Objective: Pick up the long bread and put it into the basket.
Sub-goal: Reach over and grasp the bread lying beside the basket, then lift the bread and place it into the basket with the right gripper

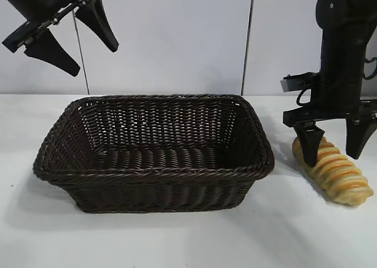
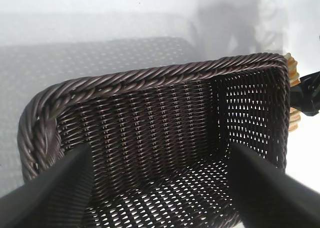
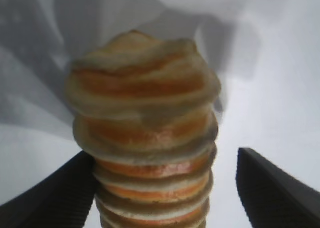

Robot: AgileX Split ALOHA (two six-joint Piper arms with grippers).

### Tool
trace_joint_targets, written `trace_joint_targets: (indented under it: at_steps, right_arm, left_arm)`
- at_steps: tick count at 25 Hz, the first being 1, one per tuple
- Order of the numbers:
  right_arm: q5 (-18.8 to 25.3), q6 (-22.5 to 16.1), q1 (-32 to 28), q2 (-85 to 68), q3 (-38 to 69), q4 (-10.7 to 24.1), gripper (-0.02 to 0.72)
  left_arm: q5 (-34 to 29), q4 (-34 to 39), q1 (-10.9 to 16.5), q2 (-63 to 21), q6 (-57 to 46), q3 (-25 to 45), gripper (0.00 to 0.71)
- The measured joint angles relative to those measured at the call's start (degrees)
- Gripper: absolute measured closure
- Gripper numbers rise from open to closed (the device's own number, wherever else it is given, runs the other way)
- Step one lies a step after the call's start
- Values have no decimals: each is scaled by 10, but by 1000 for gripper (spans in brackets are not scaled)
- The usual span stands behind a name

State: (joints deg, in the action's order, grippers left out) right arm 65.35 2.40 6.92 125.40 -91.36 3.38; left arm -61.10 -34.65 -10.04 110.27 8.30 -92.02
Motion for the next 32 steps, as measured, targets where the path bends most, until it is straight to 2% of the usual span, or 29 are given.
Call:
trace_joint_targets:
  at_steps: [3,6,11,17,26,29,32]
  right_arm:
    - [-1,0,0,0,0,0,500]
    - [-2,0,0,0,1,-1,556]
    - [11,3,0,-9,-8,-14,566]
    - [39,4,0,-54,-86,-53,570]
    - [47,14,3,-98,-178,-142,575]
    - [52,31,23,-99,-178,-179,575]
    - [52,39,64,-99,-178,-194,576]
  left_arm:
    - [0,0,0,0,0,0,168]
    - [0,0,0,0,0,0,168]
    - [0,0,0,0,0,0,168]
    - [0,0,0,0,0,0,168]
    - [0,0,0,0,0,0,168]
    - [0,0,0,0,0,0,168]
    - [0,0,0,0,0,0,168]
